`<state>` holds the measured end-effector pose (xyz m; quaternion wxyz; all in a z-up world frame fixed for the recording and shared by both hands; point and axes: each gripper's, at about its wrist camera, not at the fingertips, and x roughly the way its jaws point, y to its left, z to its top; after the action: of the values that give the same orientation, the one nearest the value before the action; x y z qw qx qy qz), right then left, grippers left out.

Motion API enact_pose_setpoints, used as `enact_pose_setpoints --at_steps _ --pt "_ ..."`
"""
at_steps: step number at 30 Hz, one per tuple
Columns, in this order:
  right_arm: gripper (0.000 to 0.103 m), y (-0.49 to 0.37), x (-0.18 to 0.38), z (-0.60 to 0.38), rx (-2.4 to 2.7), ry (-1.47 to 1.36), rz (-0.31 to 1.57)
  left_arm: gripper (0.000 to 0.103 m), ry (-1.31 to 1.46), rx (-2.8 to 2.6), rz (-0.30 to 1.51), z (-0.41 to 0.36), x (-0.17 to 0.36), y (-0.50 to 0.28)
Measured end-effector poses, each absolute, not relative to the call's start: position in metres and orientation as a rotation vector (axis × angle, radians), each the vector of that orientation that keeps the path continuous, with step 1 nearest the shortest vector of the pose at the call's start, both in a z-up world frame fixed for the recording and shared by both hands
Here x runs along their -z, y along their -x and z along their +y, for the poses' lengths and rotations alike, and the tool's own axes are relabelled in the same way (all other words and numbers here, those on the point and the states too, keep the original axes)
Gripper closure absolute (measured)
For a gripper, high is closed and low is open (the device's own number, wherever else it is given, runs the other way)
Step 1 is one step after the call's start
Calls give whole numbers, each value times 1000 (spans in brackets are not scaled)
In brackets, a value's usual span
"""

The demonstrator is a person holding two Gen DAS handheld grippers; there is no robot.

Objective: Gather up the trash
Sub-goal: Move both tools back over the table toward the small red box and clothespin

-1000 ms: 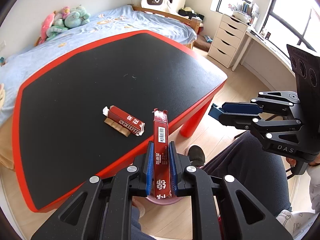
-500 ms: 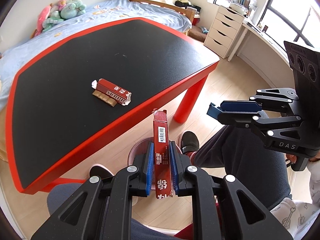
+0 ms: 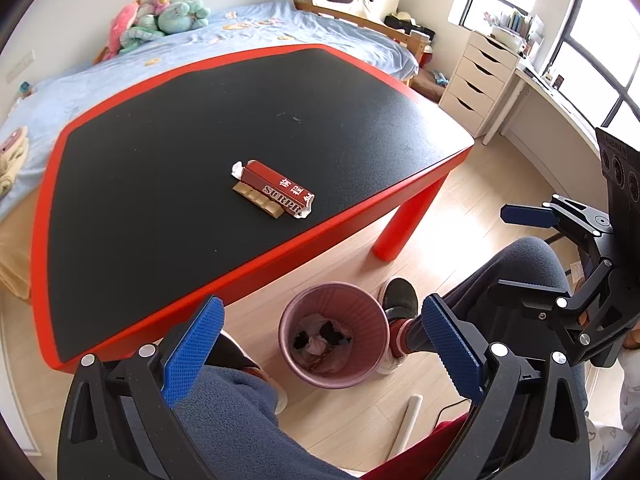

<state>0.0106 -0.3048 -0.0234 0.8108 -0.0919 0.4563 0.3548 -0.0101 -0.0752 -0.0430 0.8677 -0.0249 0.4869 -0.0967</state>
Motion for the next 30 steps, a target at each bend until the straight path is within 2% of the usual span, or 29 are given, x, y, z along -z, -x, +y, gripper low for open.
enact_pose_setpoints --at_steps 30 --pt "4 -62 42 -230 -813 300 959 8 112 41 1023 -19 46 -32"
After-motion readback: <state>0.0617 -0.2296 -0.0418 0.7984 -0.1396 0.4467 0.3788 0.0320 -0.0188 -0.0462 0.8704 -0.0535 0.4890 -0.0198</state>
